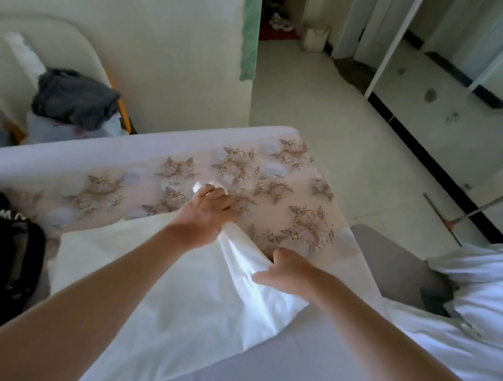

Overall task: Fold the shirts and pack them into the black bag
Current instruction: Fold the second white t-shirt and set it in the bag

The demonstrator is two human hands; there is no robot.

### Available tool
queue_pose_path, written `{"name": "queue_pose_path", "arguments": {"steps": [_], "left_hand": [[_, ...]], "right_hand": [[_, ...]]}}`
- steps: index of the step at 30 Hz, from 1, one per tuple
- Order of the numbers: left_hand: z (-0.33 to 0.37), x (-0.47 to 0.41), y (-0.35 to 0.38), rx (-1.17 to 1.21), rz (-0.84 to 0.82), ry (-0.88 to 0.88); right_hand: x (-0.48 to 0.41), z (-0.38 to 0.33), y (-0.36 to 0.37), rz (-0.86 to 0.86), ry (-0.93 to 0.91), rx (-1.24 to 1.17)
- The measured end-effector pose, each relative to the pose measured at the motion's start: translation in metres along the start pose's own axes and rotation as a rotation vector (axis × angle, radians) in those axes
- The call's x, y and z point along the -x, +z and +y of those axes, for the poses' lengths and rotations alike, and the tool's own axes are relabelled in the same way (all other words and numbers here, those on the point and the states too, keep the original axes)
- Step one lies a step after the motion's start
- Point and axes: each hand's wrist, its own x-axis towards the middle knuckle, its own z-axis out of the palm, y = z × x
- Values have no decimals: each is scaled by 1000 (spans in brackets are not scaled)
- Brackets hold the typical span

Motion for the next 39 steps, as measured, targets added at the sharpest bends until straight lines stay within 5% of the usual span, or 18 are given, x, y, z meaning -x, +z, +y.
{"name": "queue_pose_path", "arguments": {"steps": [3, 6, 10, 14, 20, 31, 39], "left_hand": [[-8, 65, -11, -2, 38, -149], [-6, 127, -11, -67, -233, -348], [5, 177, -3, 132, -575, -782], [24, 165, 3, 163, -361, -765], [40, 154, 31, 256, -773, -884], [15, 102, 57, 447, -605, -737], [9, 183, 16, 376, -314, -1124]], "right_hand": [[3, -37, 16, -216, -51, -11], [-4, -56, 43, -414, 20, 17], [-24, -44, 72, -47, -133, 333], [-34, -29, 92, 176, -409, 608], [-44, -16, 117, -8, -428, 786], [-61, 9, 84, 312, -438, 833], [-116, -98, 85, 175, -647, 728]]}}
